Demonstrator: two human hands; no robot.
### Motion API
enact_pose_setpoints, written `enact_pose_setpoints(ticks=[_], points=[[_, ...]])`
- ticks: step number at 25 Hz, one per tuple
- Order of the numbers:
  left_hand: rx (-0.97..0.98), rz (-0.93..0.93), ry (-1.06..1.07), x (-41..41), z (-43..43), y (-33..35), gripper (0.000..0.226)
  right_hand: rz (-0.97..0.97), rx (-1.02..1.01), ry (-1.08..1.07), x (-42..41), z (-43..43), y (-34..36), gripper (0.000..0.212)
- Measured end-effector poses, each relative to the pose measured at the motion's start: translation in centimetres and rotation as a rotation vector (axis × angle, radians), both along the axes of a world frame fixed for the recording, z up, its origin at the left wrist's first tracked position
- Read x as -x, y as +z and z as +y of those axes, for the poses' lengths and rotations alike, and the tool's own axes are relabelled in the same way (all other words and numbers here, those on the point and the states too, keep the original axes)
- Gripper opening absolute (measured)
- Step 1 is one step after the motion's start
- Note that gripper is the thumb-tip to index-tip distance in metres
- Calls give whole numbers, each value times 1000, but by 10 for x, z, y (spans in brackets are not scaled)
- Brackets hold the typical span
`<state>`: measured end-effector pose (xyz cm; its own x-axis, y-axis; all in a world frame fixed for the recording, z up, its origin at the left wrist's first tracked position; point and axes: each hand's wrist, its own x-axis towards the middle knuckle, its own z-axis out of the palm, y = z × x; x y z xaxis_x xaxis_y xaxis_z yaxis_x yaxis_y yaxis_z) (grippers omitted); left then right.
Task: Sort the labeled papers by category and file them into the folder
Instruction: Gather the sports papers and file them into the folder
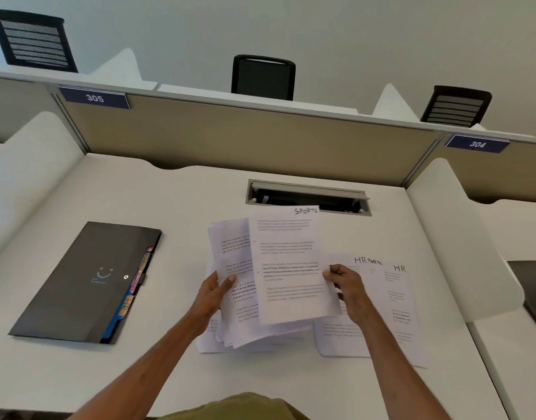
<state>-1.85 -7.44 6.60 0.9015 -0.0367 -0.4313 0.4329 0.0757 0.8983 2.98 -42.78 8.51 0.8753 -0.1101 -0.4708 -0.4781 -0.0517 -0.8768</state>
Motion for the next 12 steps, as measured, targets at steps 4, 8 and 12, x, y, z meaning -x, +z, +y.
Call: enact_pose_setpoints(ticks=[4, 8, 12], points=[[3, -32, -30, -4, -3, 8, 39, 5, 71, 171, -1, 17, -1, 22], [15, -29, -41, -4, -9, 15, 36, -23, 78, 315, 1, 32, -5, 54], [1, 51, -45, -2, -13, 21, 38, -51, 54, 327, 3, 44, -5, 33]])
